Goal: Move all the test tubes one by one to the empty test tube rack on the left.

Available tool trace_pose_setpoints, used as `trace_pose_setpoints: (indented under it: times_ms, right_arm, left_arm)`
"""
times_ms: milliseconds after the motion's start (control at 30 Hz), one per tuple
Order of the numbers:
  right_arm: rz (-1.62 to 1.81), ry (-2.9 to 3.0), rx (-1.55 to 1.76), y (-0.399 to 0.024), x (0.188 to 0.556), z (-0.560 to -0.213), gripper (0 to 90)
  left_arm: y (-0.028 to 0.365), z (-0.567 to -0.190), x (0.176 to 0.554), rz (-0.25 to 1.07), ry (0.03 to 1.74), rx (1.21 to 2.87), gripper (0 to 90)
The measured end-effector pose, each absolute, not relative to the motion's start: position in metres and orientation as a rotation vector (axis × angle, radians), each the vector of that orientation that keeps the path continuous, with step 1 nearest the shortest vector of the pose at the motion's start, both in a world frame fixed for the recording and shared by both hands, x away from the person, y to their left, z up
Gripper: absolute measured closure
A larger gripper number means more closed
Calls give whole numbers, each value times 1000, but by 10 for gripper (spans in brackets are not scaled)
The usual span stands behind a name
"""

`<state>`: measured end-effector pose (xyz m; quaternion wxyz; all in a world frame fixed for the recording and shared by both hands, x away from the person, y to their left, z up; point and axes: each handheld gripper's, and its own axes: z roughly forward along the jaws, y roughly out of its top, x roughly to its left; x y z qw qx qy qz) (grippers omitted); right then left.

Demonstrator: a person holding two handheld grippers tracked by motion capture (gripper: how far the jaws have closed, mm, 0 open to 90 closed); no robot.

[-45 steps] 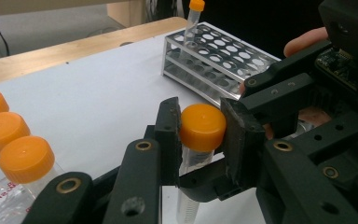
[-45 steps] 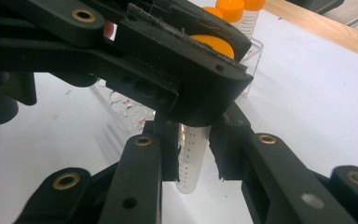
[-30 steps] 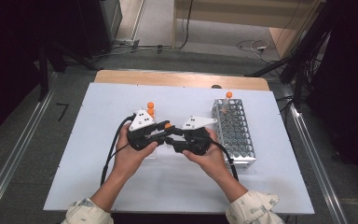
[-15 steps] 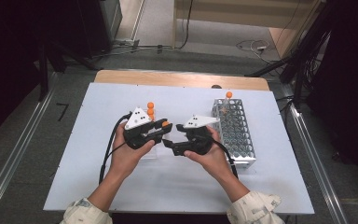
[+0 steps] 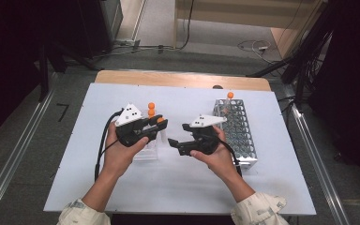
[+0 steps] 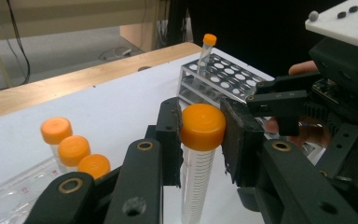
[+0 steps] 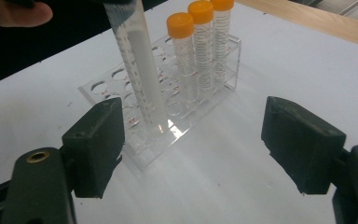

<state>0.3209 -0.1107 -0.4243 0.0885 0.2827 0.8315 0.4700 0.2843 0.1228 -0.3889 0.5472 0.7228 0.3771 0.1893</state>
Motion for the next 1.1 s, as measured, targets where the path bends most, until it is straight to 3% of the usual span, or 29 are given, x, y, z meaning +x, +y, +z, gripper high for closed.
trace_pose_setpoints:
  times_ms: [733, 1100]
  right_arm:
    - [1396, 2464, 870, -120, 323, -424, 199]
    - [1398, 2468, 866, -120, 322, -424, 200]
  left_arm:
    - [146, -385, 291, 631, 962, 1679, 710]
    - [142, -400, 299, 615, 986, 1710, 710]
